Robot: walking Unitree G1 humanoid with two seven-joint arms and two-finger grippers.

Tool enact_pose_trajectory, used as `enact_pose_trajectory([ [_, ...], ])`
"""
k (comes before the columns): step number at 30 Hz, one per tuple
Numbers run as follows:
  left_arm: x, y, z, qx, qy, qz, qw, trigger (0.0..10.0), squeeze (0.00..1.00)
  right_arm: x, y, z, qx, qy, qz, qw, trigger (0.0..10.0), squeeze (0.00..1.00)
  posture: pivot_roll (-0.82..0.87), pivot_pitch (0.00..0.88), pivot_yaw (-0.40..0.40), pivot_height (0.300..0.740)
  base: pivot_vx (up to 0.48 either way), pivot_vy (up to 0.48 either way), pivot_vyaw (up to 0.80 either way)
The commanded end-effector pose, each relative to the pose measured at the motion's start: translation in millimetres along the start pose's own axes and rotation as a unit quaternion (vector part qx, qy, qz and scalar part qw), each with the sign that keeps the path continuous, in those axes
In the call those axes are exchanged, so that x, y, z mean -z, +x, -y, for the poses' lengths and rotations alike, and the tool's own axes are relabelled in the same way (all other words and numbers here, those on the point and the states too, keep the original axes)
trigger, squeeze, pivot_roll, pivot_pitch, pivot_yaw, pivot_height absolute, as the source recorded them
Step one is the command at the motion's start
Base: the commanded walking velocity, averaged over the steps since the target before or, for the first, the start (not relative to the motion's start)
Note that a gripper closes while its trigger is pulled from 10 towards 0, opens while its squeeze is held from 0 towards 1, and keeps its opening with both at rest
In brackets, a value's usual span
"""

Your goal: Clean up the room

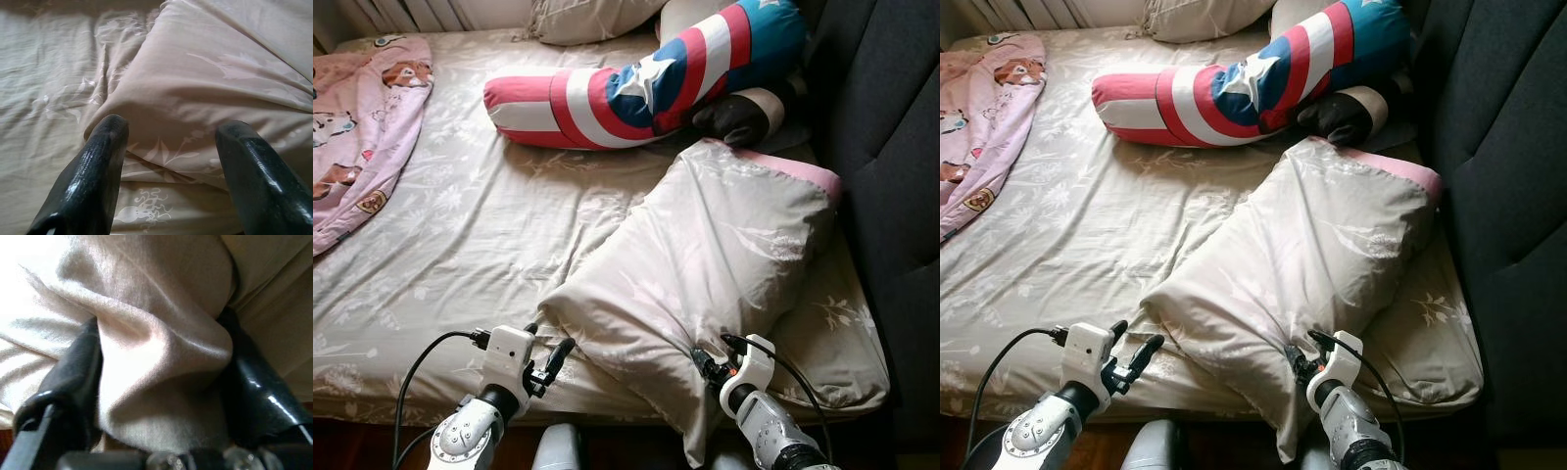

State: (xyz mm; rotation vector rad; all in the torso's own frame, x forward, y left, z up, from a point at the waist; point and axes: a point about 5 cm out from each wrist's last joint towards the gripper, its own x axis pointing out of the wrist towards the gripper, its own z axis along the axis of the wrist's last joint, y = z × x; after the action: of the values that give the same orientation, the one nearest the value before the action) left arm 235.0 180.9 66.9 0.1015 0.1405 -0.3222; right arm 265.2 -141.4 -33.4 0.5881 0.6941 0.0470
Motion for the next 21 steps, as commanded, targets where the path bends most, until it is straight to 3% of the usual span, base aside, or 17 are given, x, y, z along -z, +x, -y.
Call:
enact_pose_trajectory([
  [1, 0.8, -2.2, 0.3, -0.001, 0.000, -0.006, 1.000, 10.0, 0.00, 50.1, -8.0, 4.3, 0.022, 0.017, -0.101, 0.994, 0.0, 0.00, 0.18, 0.266, 0.084, 0.656, 0.000, 0.000, 0.00],
  [9, 3.3, 0.5, -1.2, -0.009, -0.003, -0.007, 1.000, 10.0, 0.00, 43.2, -6.1, 4.1, 0.030, -0.002, -0.086, 0.996, 0.0, 0.00, 0.16, 0.259, 0.078, 0.656, 0.000, 0.000, 0.00],
  [21, 1.4, 12.0, -4.9, -0.037, -0.027, 0.006, 0.999, 10.0, 0.00, 19.1, -8.0, 23.0, 0.084, -0.028, -0.055, 0.995, 0.0, 0.00, 0.12, 0.227, 0.052, 0.656, 0.000, 0.000, 0.00],
])
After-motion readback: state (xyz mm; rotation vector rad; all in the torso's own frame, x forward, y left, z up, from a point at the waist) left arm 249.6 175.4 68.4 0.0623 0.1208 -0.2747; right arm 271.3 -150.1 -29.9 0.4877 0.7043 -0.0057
